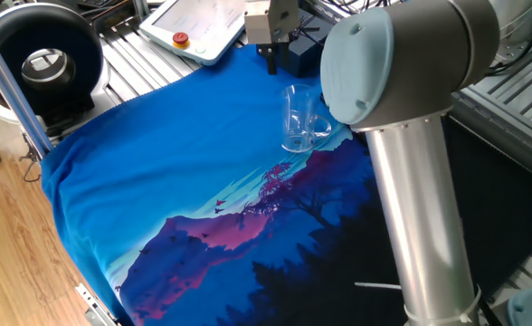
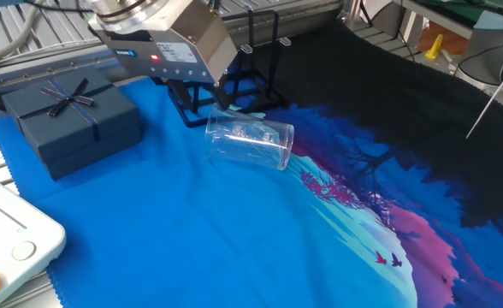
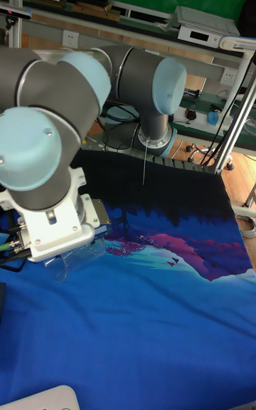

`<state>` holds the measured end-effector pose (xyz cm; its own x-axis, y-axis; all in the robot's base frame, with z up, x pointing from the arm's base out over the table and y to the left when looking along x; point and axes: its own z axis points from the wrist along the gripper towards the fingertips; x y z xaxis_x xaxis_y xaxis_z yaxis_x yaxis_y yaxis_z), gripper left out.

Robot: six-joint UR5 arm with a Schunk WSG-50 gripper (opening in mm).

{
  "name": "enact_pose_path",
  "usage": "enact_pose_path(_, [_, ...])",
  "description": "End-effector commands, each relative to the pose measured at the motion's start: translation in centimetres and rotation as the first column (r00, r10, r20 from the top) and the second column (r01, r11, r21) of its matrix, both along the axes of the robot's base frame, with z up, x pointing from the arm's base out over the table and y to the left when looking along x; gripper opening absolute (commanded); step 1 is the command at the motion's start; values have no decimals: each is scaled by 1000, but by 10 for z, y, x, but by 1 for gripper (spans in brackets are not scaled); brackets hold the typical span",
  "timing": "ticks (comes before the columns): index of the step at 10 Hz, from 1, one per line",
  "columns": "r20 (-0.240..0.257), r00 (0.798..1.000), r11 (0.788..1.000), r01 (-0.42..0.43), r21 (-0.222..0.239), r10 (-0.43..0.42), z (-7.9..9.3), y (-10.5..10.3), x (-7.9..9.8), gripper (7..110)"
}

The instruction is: Take the cup off the cup rack

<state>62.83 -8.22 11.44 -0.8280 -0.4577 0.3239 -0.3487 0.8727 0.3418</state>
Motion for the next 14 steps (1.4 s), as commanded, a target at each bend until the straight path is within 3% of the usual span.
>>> enact_pose_path(1, [-12, 1000, 1000, -29, -9, 29, -19, -26, -5, 66])
enact_pose_path(2, [3, 999, 999, -35, 5, 35, -34, -27, -3, 66])
enact_pose_path(5, [20, 999, 999, -28, 26, 27, -51, -18, -2, 66])
enact_pose_path(6, [18, 1000, 999, -20, 33, 19, -51, -15, -2, 44])
enact_pose_path(10, [10, 1000, 998, 9, 59, -9, -51, -2, -7, 44])
enact_pose_path(14, [0, 1000, 998, 14, 54, -14, -46, -1, -14, 44])
